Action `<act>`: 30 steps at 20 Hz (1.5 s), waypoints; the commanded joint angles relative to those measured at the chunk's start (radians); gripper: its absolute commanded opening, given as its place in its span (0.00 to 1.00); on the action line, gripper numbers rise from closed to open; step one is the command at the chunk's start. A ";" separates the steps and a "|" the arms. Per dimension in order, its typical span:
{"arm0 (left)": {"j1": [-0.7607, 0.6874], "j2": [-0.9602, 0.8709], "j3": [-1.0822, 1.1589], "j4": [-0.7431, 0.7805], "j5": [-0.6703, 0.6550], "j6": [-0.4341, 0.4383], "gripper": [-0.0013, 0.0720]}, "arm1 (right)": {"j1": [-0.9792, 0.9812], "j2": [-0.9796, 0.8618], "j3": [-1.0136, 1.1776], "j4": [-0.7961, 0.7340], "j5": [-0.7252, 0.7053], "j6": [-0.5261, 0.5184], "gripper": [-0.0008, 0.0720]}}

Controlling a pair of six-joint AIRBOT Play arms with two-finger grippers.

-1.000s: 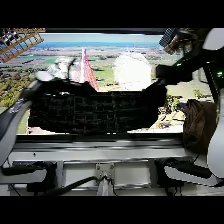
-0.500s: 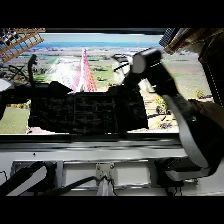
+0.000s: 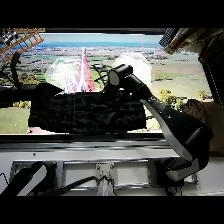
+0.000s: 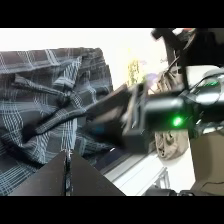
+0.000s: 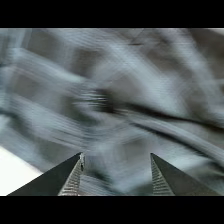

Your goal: Fold the clothes and pants, and hang the long-sleeved shirts on hangers.

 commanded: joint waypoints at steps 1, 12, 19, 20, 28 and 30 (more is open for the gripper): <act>0.002 0.006 0.000 0.031 -0.003 -0.007 0.03 | -0.103 0.090 -0.026 -0.262 0.128 -0.041 0.66; -0.406 -0.028 -0.001 0.390 0.343 -0.254 0.03 | -0.897 0.412 -0.773 0.532 -0.223 -0.564 0.74; -0.604 -0.084 -0.001 0.499 0.411 -0.425 0.03 | -0.984 0.217 -0.787 0.639 -0.168 -0.822 0.74; -0.606 -0.101 -0.001 0.499 0.410 -0.436 0.03 | -0.984 0.186 -0.787 0.665 -0.163 -0.830 0.74; -0.605 -0.172 -0.001 0.499 0.409 -0.445 0.05 | -0.931 0.098 -0.787 0.731 -0.190 -0.854 0.73; -0.606 -0.174 -0.001 0.484 0.409 -0.445 0.05 | -0.885 0.080 -0.787 0.732 -0.207 -0.852 0.73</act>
